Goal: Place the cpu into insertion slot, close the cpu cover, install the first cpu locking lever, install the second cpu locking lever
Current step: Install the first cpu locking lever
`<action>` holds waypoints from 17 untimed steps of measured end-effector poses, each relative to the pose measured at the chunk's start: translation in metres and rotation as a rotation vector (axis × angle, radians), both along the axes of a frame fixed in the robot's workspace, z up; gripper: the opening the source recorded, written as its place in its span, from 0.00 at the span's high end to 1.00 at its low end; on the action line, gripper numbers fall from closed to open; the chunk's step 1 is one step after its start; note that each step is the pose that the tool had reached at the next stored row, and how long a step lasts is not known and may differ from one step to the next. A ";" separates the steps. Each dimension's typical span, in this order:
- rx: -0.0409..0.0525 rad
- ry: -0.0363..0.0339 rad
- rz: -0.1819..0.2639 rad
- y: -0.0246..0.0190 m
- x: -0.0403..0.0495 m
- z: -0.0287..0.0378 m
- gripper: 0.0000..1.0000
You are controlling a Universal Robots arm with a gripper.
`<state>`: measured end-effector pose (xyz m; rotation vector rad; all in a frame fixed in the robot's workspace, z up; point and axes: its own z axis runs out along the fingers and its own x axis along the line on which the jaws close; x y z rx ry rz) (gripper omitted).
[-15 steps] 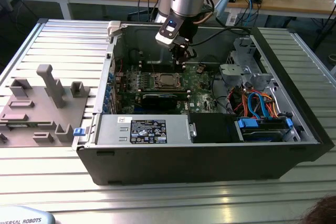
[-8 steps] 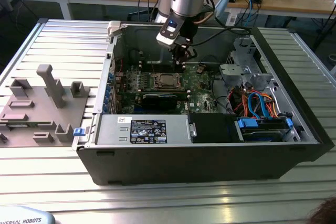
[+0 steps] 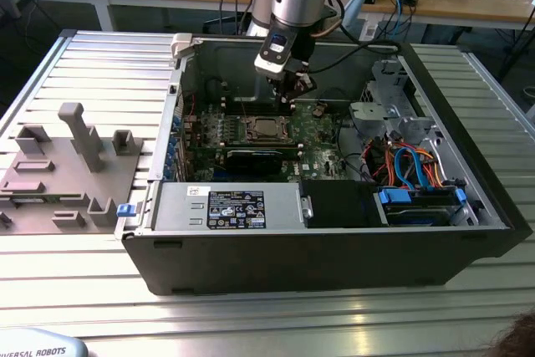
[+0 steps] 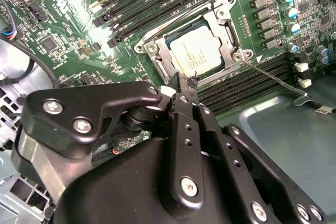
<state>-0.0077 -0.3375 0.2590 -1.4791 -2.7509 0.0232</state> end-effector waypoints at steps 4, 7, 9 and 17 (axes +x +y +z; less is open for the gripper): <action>0.0000 0.0000 0.012 0.0000 0.0000 0.0000 0.89; 0.0000 0.0000 0.022 0.0000 0.0000 0.0000 0.89; 0.0001 0.0000 0.028 0.0000 0.0000 0.0000 0.89; 0.0000 0.0000 0.055 0.0000 0.0000 0.0000 0.89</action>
